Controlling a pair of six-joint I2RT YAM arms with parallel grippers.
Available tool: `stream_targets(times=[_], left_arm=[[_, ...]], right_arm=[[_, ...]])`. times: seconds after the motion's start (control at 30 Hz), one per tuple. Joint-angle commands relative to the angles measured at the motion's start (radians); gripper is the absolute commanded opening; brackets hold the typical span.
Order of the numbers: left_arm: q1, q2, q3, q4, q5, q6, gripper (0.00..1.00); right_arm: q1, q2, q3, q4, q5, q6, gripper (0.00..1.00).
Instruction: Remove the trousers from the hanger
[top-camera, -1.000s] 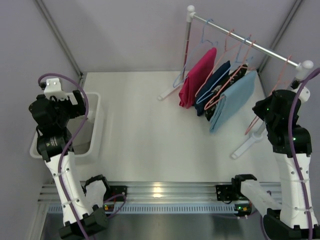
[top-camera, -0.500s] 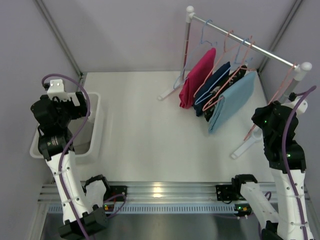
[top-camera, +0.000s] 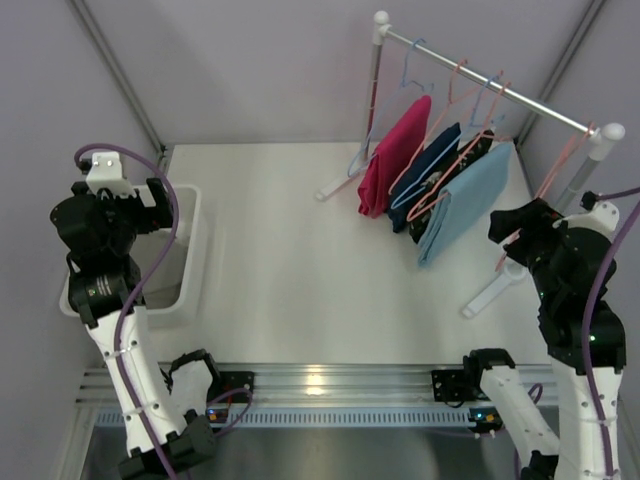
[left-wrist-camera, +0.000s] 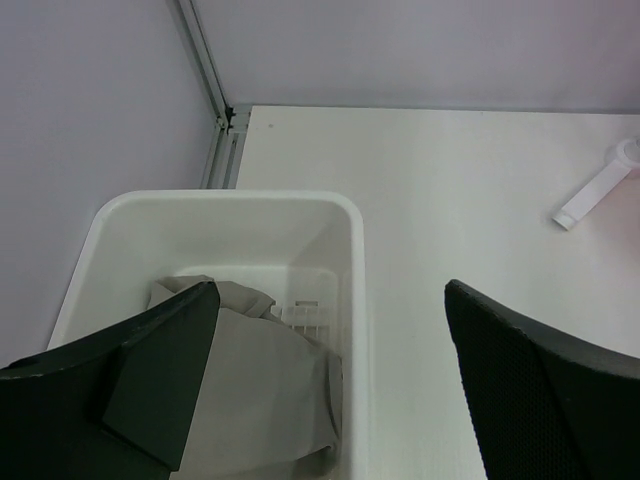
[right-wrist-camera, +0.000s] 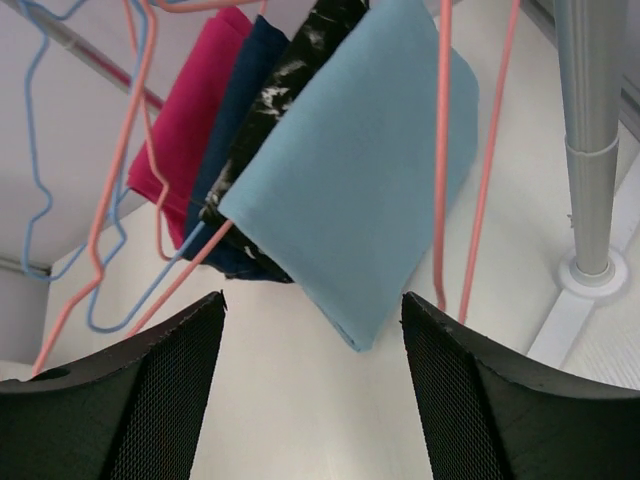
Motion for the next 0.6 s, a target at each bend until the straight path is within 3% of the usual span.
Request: stream_targets(times=[0.0,0.23,0.33,0.57], left_arm=[[0.007,-0.002,0.047,-0.004,0.033,0.009,0.99],[0.007,0.021,0.09,-0.038,0.048,-0.01,0.99],[0.007,0.019,0.079,-0.038,0.058,-0.019,0.99],[0.007,0.022,0.068,-0.01,0.048,-0.039,0.99]], right_arm=[[-0.013,-0.038,0.093,-0.048,-0.058,-0.014,0.71],[-0.013,-0.118,0.175,-0.114,-0.148,-0.074,0.72],[-0.013,-0.13,0.218,-0.091,-0.258,-0.083,0.68],[-0.013,0.038,0.209,0.047,-0.554,0.111,0.55]])
